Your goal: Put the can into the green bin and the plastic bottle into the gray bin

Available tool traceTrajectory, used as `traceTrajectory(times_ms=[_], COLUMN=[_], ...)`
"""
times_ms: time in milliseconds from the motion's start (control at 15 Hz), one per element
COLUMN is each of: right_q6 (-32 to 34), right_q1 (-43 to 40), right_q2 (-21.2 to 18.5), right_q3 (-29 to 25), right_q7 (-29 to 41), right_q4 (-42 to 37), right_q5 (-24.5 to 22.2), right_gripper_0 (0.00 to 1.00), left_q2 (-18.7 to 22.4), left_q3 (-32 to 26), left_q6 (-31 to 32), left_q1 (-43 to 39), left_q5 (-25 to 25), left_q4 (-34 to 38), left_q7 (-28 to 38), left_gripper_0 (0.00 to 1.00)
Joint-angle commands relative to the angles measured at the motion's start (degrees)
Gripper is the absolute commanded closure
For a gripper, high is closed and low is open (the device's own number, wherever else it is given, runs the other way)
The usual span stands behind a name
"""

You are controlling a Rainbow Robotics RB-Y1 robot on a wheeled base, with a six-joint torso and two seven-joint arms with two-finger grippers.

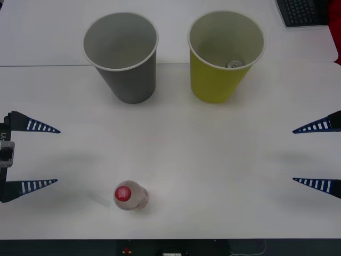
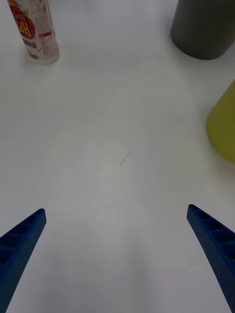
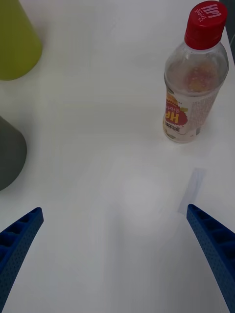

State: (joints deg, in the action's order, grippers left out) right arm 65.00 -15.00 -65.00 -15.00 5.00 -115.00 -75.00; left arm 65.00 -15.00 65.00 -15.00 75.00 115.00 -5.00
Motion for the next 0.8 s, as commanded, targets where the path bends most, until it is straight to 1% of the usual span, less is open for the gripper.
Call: traceTrajectory(times_ms=[67,133,267,467,600,733,800], right_q6=[0.0,0.0,0.0,0.0,0.0,0.0,0.0], right_q1=[0.0,0.0,0.0,0.0,0.0,0.0,0.0], right_q2=[0.0,0.0,0.0,0.0,0.0,0.0,0.0], right_q3=[0.0,0.0,0.0,0.0,0.0,0.0,0.0], right_q7=[0.0,0.0,0.0,0.0,0.0,0.0,0.0], right_q4=[0.0,0.0,0.0,0.0,0.0,0.0,0.0], right_q5=[0.0,0.0,0.0,0.0,0.0,0.0,0.0], right_gripper_0=[0.0,0.0,0.0,0.0,0.0,0.0,0.0], left_q2=[0.0,-1.19,-1.19,-1.19,-1.19,-0.93,-0.93], left_q3=[0.0,0.06,-0.12,0.23,1.55,4.19,5.68], left_q6=[0.0,-0.84,-1.54,-1.54,-1.46,-1.46,-1.46], left_q1=[0.0,-0.12,-0.64,-0.64,-0.56,0.32,0.94], left_q5=[0.0,-0.91,-2.23,-1.87,-2.67,-4.86,-6.27], left_q4=[0.0,-0.13,-0.13,-0.65,-1.97,-4.52,-6.02], left_q7=[0.0,0.08,-0.1,-0.27,-0.45,-1.59,-3.96], left_gripper_0=[0.0,0.0,0.0,0.0,0.0,0.0,0.0])
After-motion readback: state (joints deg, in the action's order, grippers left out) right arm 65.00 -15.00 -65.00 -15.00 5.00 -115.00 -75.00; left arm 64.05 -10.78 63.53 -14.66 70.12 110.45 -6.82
